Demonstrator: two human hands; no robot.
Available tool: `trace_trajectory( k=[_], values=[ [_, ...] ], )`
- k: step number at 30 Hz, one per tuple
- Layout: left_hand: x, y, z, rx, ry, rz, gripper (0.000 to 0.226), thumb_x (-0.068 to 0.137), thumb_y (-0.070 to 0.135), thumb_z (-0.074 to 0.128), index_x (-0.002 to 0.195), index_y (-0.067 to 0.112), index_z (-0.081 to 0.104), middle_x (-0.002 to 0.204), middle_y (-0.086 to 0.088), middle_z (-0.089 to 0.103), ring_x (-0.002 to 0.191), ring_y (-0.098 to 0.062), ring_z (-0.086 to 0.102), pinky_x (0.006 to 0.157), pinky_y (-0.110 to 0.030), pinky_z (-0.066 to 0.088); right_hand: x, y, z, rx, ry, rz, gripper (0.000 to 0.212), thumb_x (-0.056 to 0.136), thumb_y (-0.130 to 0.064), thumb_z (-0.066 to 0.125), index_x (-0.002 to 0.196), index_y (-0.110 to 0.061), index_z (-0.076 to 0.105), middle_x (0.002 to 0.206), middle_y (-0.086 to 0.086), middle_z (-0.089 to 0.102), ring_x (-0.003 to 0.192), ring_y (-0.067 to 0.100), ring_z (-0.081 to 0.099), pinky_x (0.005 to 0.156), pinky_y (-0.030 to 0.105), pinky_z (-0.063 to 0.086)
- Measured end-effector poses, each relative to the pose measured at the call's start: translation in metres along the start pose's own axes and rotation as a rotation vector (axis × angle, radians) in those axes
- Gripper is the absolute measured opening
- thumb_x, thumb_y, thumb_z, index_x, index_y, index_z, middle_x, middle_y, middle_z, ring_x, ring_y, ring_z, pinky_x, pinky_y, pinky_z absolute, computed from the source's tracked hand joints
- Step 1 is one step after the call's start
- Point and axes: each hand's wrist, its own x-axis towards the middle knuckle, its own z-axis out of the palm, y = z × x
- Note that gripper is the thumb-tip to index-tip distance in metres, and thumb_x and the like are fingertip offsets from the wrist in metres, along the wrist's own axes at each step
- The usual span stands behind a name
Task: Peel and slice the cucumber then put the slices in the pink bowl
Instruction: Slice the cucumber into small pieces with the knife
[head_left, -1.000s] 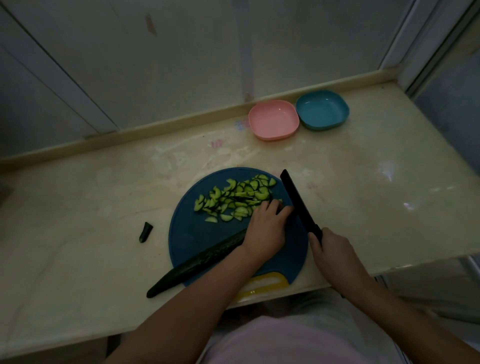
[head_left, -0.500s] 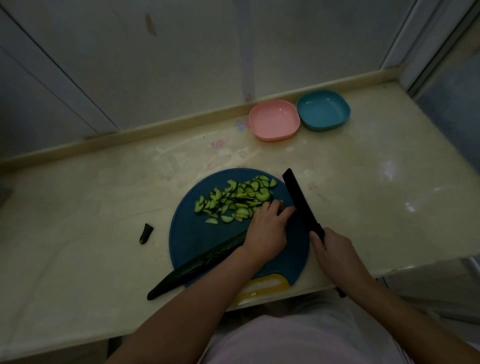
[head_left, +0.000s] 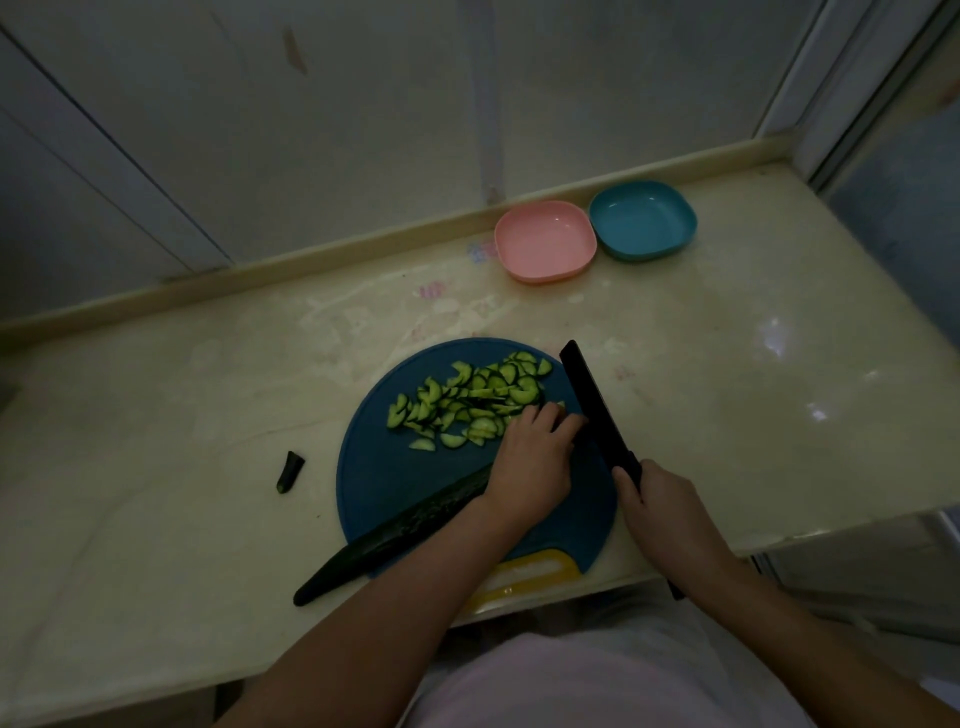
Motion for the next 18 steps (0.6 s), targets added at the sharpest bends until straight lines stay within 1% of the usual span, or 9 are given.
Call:
trace_trajectory(
  k=[6,11,15,18],
  values=[
    [0.000,0.000,-0.001,0.004,-0.008,-0.008,0.043,0.077,0.005,0.061,0.119,0.014,0.058,0.108,-0.012,0.055,0.093,-0.031,0.050,0.075,-0.040,0.045,0.005,0.000,-0.001,-0.011,-0.013,0.005,0.032,0.099,-0.030,0.037,0.083,-0.006,0.050,0.075,0.009,0.055,0.068,0.023,0.054,0.057,0.028,0.036],
    [0.001,0.001,-0.003,0.006,-0.008,0.001,0.043,0.077,0.006,0.059,0.119,0.014,0.057,0.105,-0.011,0.054,0.090,-0.029,0.049,0.072,-0.039,0.043,0.005,0.003,-0.008,-0.028,-0.036,-0.006,0.031,0.099,-0.030,0.038,0.079,-0.008,0.047,0.066,0.000,0.048,0.066,0.019,0.052,0.053,0.029,0.032],
    [0.001,0.000,-0.001,-0.002,0.004,0.003,0.035,0.079,0.007,0.058,0.113,0.013,0.058,0.104,-0.010,0.055,0.089,-0.028,0.049,0.071,-0.038,0.044,0.002,0.002,-0.008,0.000,-0.021,-0.011,0.032,0.099,-0.031,0.039,0.080,-0.007,0.050,0.074,0.007,0.055,0.069,0.021,0.054,0.058,0.027,0.034],
    [0.001,-0.002,-0.001,-0.007,0.009,0.001,0.031,0.079,0.008,0.058,0.110,0.011,0.058,0.104,-0.010,0.055,0.089,-0.027,0.049,0.071,-0.038,0.044,-0.002,-0.001,-0.008,0.003,-0.023,-0.007,0.031,0.099,-0.031,0.038,0.081,-0.007,0.049,0.075,0.007,0.055,0.068,0.021,0.053,0.057,0.028,0.034]
  ],
)
